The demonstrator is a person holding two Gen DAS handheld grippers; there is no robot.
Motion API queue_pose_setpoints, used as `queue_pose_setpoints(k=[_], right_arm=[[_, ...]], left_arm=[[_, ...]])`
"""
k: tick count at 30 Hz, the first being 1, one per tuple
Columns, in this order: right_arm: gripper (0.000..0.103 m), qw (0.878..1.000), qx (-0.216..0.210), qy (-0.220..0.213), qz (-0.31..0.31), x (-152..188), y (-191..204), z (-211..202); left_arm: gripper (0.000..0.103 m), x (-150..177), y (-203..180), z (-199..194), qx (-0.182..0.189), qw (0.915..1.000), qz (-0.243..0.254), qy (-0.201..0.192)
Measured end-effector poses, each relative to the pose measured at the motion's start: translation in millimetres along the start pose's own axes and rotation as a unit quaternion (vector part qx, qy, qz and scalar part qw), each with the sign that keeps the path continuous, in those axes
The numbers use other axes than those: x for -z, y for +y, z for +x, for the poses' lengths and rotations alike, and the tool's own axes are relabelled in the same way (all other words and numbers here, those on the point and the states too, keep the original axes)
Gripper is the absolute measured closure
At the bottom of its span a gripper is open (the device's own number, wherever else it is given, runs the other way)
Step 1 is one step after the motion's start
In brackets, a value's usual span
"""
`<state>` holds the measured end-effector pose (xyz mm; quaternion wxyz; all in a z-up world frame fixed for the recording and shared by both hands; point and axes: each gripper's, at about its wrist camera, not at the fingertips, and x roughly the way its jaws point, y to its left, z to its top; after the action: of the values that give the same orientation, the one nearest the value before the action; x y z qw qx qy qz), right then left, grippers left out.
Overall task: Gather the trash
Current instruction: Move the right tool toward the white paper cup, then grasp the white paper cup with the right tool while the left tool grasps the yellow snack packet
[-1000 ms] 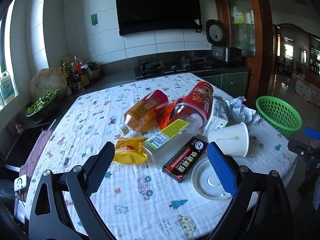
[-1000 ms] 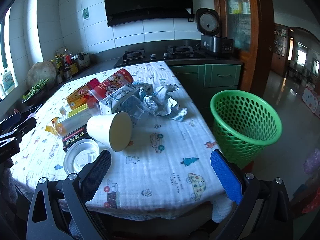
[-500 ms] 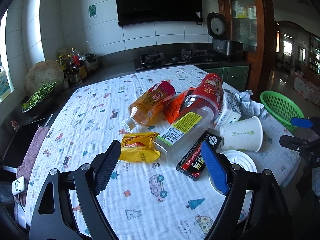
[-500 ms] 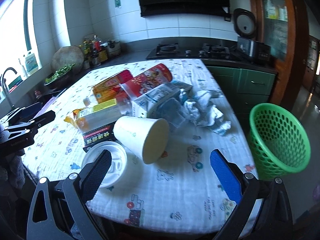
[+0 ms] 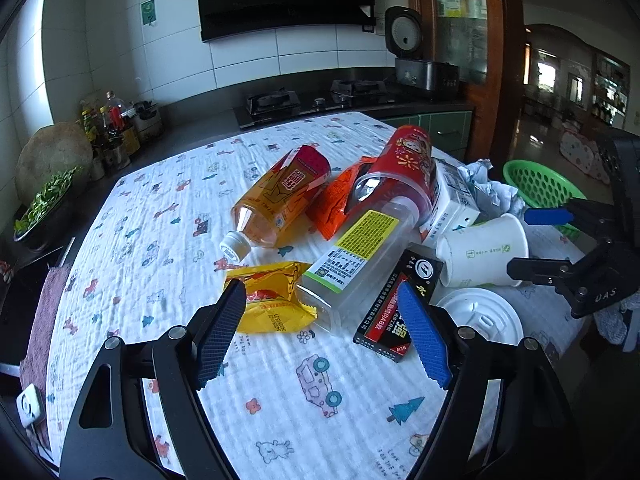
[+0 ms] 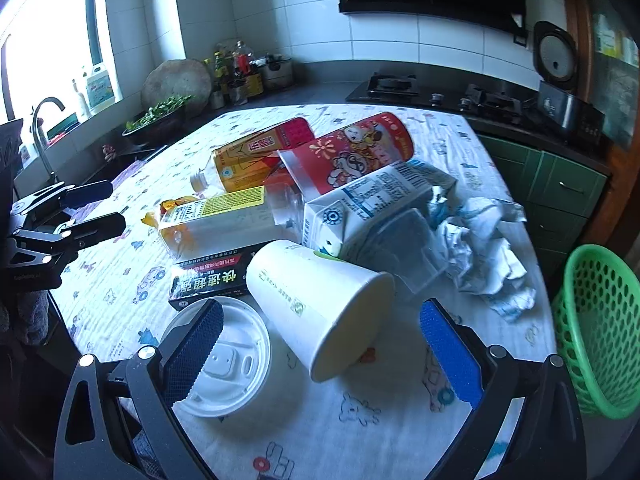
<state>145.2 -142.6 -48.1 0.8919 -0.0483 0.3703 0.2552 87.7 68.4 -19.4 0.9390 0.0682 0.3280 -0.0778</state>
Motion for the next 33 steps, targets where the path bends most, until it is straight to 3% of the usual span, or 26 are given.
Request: queue_pose_setpoints(k=[12,17,27,33], right_arm=[[0.009,0.999,-0.023,0.017,-0.024,-6,2,29],[0.021,0.999,-0.023,0.023,-0.020,-5,-4,32],[0.016,0.999,-0.035,0.017,-0.030,-6,-7,36],[0.016,0.997,-0.065,0.025,-0.027,-8,-9,46]], left_arm=[[0.026,-6,2,26,0.033,0.9988,0.022,0.028],[0.026,-9,0,35,0.044,0.9981,0.023,0.035],[0.026,-21,3,41,0.053,0.9978,0.022,0.033],[0.026,-18,12,44,0.056,0.9975,0.016,0.040]])
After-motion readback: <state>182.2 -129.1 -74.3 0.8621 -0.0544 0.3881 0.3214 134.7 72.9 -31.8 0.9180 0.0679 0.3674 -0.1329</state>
